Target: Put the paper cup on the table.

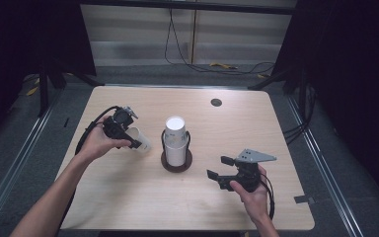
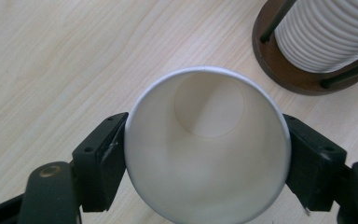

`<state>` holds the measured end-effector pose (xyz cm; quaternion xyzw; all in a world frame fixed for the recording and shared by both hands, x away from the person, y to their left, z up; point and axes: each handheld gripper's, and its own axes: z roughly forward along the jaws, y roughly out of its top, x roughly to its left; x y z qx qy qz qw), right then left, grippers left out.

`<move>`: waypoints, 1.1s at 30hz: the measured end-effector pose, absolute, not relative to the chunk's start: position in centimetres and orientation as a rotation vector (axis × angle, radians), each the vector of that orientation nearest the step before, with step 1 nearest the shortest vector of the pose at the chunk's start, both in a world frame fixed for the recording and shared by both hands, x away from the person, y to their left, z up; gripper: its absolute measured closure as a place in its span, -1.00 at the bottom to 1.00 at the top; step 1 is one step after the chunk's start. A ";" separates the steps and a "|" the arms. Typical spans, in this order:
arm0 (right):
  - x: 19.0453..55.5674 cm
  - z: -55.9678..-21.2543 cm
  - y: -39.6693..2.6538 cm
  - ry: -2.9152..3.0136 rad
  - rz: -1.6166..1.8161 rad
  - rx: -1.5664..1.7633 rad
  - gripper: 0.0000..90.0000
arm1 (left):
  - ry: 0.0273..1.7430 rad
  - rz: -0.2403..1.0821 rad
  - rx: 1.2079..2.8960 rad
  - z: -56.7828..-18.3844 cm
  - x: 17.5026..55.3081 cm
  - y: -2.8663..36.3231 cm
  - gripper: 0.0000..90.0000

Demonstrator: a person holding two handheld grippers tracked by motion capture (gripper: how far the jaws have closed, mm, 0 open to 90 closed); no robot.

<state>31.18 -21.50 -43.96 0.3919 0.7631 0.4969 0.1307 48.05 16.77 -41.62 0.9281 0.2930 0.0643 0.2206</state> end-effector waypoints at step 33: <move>31.3 -44.5 -21.0 2.258 1.417 1.136 -0.51 | 0.863 0.163 2.546 -42.7 49.1 15.8 -0.56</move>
